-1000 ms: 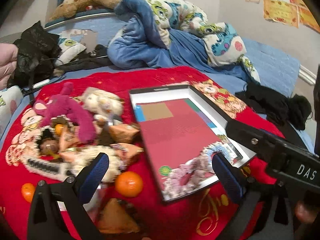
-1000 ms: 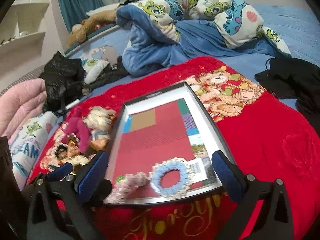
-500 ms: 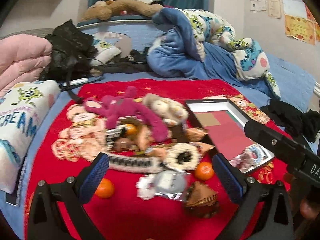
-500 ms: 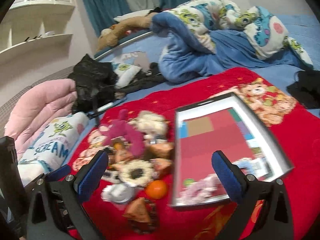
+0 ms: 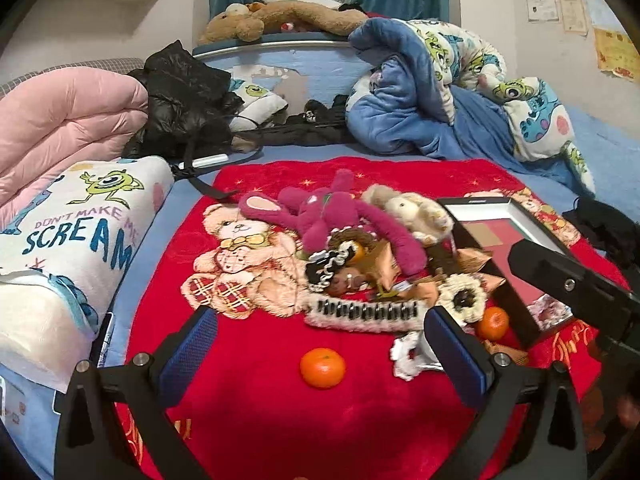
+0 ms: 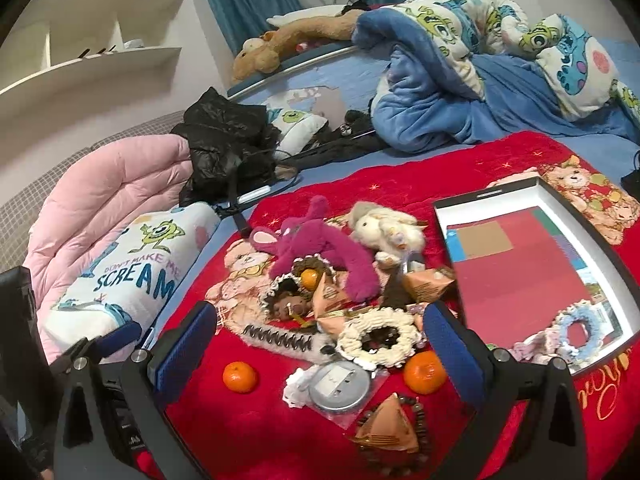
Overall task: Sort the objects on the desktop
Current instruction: 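Move both tools back from the box toward the pile of items, then grasp the silver round tin in its bag with the right tool while the left grasps a mandarin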
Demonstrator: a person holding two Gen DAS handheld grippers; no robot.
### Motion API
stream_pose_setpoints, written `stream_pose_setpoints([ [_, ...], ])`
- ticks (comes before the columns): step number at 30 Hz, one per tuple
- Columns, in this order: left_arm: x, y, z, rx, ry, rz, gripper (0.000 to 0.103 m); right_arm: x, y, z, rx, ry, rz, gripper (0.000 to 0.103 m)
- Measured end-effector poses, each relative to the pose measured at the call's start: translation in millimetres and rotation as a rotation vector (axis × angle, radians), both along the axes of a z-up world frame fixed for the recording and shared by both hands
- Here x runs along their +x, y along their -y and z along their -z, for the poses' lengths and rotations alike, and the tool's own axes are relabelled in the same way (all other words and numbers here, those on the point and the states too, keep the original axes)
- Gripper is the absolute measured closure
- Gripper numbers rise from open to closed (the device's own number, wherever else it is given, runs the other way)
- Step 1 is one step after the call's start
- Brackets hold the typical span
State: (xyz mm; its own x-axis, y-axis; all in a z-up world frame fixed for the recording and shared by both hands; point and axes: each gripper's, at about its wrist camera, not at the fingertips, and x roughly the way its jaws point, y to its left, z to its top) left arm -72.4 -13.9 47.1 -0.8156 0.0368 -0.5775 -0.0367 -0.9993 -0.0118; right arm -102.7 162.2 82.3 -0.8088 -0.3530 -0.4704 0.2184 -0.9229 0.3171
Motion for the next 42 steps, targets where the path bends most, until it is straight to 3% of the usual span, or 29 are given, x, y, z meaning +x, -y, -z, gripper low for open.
stream_pose_setpoints([
  [11,-9,3,26,-0.039,0.067,0.008,0.0,-9,3,19,0.017,0.062,-0.022,0.0],
  [26,-24,4,54,-0.013,0.148,0.019,0.0,-19,-1,46,-0.048,0.193,-0.052,0.0],
  [35,-33,-1,68,-0.026,0.189,0.033,0.0,-26,-5,64,-0.155,0.291,-0.09,0.016],
  [42,-40,-3,76,-0.042,0.21,0.028,0.0,-29,-1,73,-0.208,0.34,-0.125,0.019],
])
